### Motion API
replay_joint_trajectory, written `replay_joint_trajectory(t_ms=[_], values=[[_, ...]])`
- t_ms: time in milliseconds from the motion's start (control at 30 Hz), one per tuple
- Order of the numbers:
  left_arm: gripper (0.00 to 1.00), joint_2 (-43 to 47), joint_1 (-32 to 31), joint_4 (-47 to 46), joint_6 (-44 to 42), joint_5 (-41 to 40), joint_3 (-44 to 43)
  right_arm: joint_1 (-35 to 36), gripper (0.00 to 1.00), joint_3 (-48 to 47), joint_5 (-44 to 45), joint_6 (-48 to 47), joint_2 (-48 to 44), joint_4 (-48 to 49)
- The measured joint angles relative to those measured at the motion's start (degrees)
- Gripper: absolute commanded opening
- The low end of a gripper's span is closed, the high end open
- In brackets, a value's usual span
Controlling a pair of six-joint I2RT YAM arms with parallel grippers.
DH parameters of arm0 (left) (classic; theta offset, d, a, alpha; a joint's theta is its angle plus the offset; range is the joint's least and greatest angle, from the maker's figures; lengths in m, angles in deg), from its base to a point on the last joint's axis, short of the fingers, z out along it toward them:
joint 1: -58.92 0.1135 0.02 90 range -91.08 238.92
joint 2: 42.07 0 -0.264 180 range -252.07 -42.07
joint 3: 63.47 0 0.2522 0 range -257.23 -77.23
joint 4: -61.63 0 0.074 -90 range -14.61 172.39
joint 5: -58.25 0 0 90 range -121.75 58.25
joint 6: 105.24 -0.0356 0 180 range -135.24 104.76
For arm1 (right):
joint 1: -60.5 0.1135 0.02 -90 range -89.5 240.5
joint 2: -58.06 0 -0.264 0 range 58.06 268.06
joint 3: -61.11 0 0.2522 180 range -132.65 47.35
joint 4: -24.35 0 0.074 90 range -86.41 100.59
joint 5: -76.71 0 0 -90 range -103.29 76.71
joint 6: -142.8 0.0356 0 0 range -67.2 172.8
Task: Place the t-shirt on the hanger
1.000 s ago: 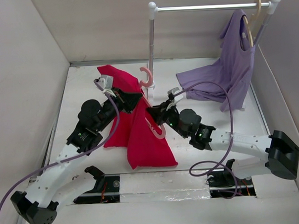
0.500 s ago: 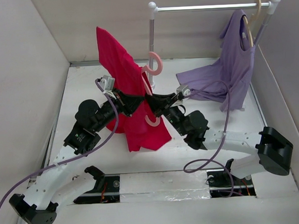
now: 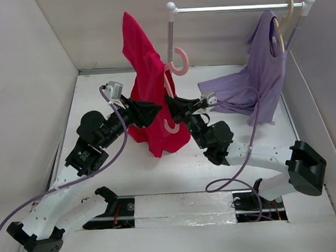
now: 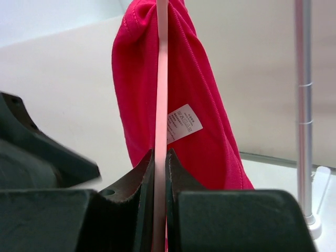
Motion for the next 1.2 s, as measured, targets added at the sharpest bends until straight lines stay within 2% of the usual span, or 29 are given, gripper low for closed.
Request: replay_joint_trajectory(t_ms=[133,233,333,600,800,900,1200], values=[[0.43,-0.39,0.0,-2.58,0.2,-1.4,-3.74,0.0,0.0,2.16,0.66,-0.2,-2.82,1.11],[0.52,-1.03,-0.02,-4.57,0.85,-4.98,-6.71,0.0,0.0,3.39,0.61,-0.17,-4.2,1.31],[0.57,-3.08,-0.02,-6.8,1.27,-9.44,-9.68,0.31,0.0,4.76,0.57,-0.13,-5.09,1.25],[0.65,-14.88,0.0,-11.06,0.66,-15.56,-19.96,0.9,0.0,7.17,-0.07,0.46,-6.01,0.66],[0.67,-21.22,0.0,-9.35,1.16,-19.02,-21.05,1.42,0.0,7.17,-0.57,0.44,-6.47,-0.22],[0.71,-21.75,-0.02,-7.63,1.79,-21.86,-21.03,1.49,0.0,7.15,-0.66,0.24,-6.54,-0.39],[0.71,-22.43,-0.22,-6.43,3.32,-24.33,-22.75,1.49,0.0,6.19,-0.9,0.02,-5.99,-1.57]])
